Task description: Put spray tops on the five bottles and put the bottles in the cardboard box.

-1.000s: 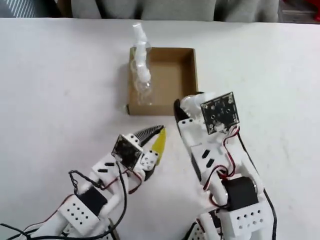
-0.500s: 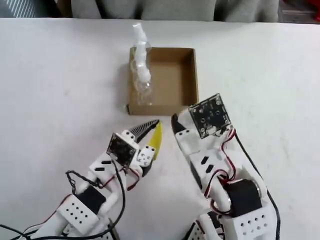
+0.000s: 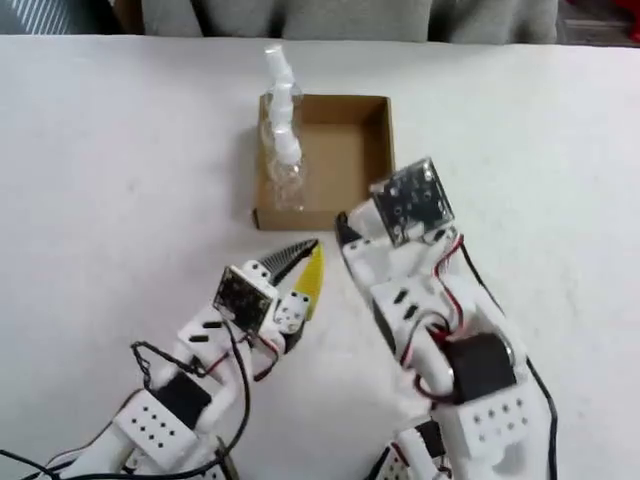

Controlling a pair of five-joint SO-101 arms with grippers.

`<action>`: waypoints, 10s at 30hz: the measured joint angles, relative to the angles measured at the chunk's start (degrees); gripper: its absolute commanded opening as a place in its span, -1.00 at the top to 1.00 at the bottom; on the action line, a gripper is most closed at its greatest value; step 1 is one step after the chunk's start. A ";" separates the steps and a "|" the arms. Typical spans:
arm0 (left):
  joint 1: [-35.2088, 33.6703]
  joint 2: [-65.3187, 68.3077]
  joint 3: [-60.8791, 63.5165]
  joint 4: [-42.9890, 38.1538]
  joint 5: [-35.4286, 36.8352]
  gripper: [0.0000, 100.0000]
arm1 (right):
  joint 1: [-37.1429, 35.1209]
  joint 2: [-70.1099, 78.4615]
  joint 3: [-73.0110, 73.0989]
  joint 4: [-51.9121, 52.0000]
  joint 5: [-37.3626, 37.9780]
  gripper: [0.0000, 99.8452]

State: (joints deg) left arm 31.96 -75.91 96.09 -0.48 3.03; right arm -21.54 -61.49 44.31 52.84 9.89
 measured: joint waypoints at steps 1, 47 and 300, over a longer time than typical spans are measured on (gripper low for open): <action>-0.44 0.00 0.00 0.97 0.00 0.96 | 0.88 1.58 0.00 -1.41 -0.09 0.97; -22.42 -0.09 1.49 23.30 -9.76 0.96 | 9.85 76.13 -42.81 -34.37 -0.26 0.97; -22.86 -0.09 1.49 24.88 -9.85 0.96 | 41.05 13.63 24.70 -0.44 6.95 0.97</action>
State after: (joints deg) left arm 9.10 -76.00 97.58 24.40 -6.81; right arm 19.52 -47.87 69.01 52.40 16.84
